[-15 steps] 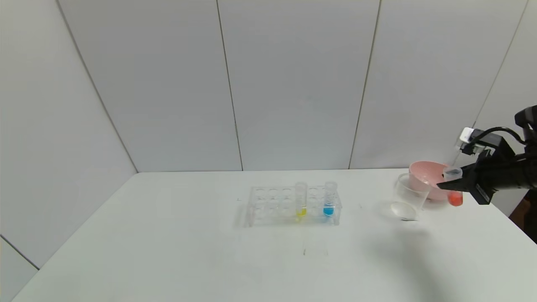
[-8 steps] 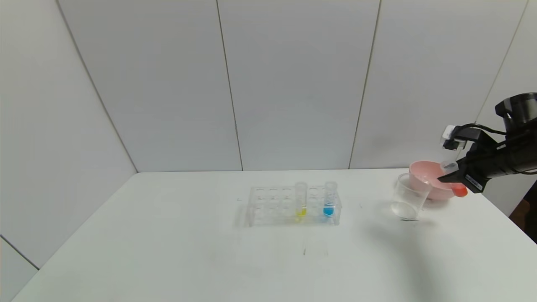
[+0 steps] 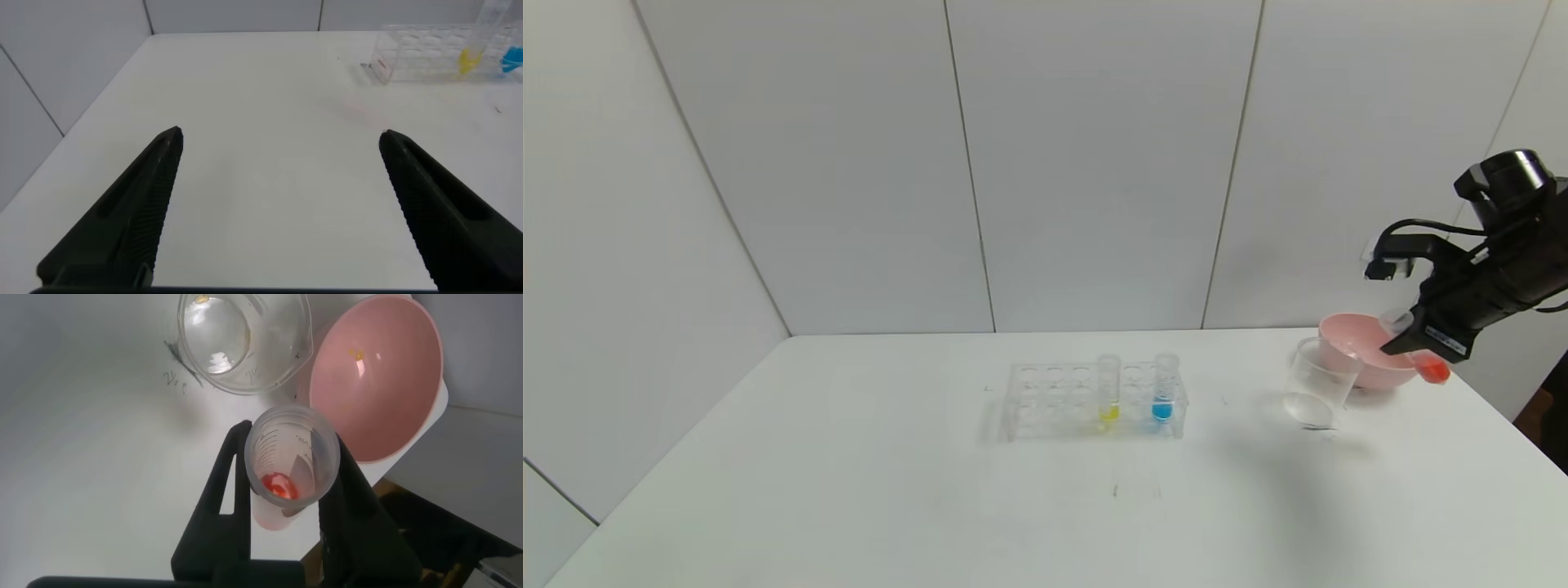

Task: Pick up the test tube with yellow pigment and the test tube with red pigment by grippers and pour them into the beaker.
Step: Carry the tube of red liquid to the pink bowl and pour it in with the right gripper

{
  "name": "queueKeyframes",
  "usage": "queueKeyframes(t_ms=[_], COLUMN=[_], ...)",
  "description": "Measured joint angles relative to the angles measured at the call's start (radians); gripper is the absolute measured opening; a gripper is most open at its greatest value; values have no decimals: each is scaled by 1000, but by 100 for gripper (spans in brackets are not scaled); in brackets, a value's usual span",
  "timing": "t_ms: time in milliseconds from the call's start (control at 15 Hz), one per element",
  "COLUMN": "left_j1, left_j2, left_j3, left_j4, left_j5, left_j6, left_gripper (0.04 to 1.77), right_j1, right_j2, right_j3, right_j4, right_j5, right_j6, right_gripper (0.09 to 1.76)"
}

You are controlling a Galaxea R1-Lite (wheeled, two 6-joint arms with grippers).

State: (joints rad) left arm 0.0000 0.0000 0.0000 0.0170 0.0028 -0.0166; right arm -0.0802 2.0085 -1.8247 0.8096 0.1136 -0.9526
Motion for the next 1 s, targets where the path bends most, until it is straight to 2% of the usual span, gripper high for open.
queueKeyframes(t_ms=[200,267,533,1000], left_j1=[0,0,0,0], left_j2=[0,0,0,0], left_j3=[0,0,0,0], left_j4=[0,0,0,0], left_j5=[0,0,0,0], left_j6=[0,0,0,0], left_gripper=[172,172,172,172], right_j1=[31,43,77,107], right_j2=[36,48,84,109], right_j3=[-135,-154,-174,-176], right_j4=[139,143,143,126], right_j5=[-87,-95,-107,-271], right_j6=[-6,-9,-23,-76], right_gripper=[53,53,53,53])
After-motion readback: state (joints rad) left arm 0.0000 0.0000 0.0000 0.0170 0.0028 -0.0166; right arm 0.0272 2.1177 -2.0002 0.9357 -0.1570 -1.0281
